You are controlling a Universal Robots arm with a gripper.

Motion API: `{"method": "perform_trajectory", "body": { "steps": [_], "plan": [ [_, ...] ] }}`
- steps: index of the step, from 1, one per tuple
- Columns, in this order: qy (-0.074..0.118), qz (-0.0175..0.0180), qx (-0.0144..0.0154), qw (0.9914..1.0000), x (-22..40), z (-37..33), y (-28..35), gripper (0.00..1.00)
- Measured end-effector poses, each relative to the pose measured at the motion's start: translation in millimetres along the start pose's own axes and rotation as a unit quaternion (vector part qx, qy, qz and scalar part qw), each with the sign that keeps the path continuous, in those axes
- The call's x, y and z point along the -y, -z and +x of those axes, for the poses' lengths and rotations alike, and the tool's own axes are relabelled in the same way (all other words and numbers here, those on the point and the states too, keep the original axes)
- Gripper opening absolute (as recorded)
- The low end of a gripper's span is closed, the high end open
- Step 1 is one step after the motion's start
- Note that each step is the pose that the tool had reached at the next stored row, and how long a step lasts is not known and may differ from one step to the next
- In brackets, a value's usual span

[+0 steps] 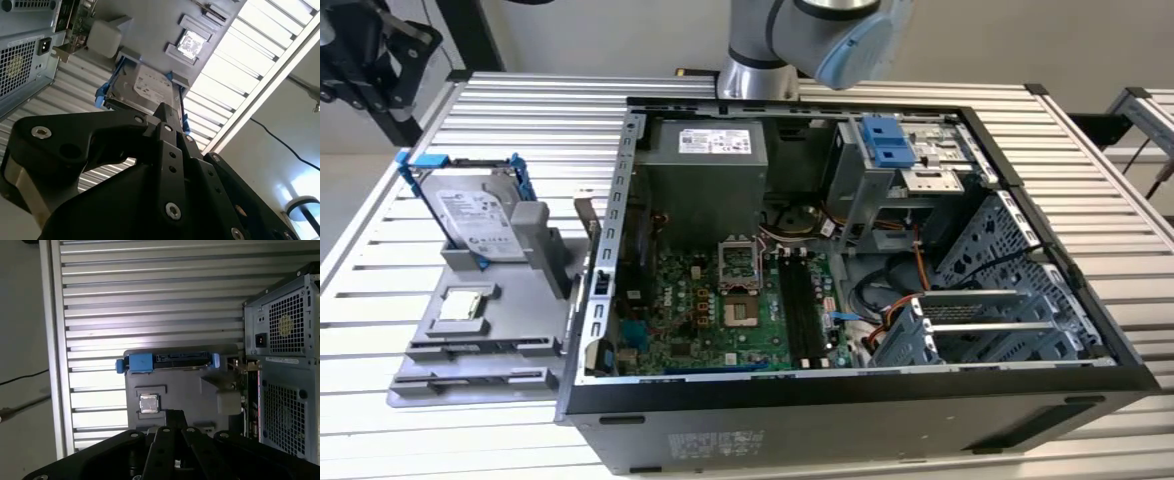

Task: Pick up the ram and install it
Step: 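Reach for the ram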

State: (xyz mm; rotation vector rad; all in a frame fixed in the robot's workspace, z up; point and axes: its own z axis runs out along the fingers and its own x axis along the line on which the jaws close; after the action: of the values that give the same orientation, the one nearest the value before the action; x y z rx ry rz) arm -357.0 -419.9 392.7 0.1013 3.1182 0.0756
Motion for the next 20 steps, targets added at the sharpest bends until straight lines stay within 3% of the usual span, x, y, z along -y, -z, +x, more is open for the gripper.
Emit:
{"method": "perform_trajectory", "body": {
  "steps": [6, 20],
  "plan": [
    [0.014, -0.0004, -0.0007, 0.9999, 4.4, -0.8, 0.1, 0.0],
    [0.019, -0.0004, -0.0009, 0.99983, 24.0, -4.2, 1.1, 0.0]
  ]
}}
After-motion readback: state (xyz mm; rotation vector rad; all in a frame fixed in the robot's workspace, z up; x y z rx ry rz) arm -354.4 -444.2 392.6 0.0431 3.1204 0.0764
